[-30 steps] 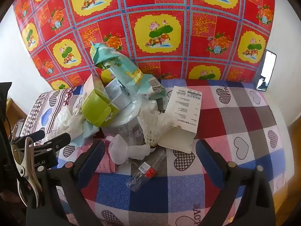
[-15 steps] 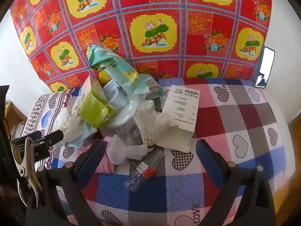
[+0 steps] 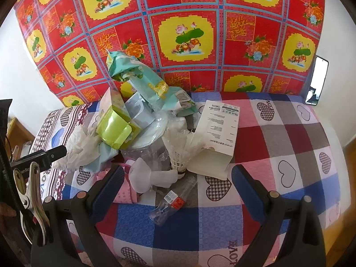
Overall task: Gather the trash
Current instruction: 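Reach the left gripper toward the crumpled white tissue on the pile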
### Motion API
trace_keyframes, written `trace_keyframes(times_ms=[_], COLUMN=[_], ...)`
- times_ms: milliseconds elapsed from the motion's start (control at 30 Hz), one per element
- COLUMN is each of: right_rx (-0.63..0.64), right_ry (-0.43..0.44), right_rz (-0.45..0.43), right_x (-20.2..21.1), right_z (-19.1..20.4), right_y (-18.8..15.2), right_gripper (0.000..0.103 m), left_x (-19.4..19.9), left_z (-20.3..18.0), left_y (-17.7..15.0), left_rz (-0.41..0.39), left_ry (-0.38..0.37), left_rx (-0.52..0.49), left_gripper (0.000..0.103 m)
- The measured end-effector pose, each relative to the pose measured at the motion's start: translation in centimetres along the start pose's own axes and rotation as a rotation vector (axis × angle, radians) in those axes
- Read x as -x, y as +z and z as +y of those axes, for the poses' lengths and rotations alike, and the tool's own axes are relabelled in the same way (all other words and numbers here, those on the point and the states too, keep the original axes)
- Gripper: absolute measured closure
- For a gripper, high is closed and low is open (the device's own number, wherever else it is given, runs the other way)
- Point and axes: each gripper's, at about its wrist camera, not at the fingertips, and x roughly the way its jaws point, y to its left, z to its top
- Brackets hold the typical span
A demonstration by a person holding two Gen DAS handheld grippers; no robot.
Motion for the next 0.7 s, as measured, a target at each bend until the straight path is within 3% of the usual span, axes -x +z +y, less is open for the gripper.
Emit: trace_keyframes(times_ms=[567,700], right_rx=[-0.010,-0.020], right_ry=[0.006,0.004], right_rz=[0.021,0.028], right_x=[-0.2,-0.2], right_z=[0.5,0.5], right_y=[-0.4,-0.4], right_gripper=[0.004,0.004], left_x=[-3.5,-5.2], left_z=[1.6,1.4], left_y=[1.0,1.4], left_rz=[0.054,0.077], left_ry=[0.005,-0.002], left_rx=[-0.027,-0.044], left_gripper=[0.007,0.013])
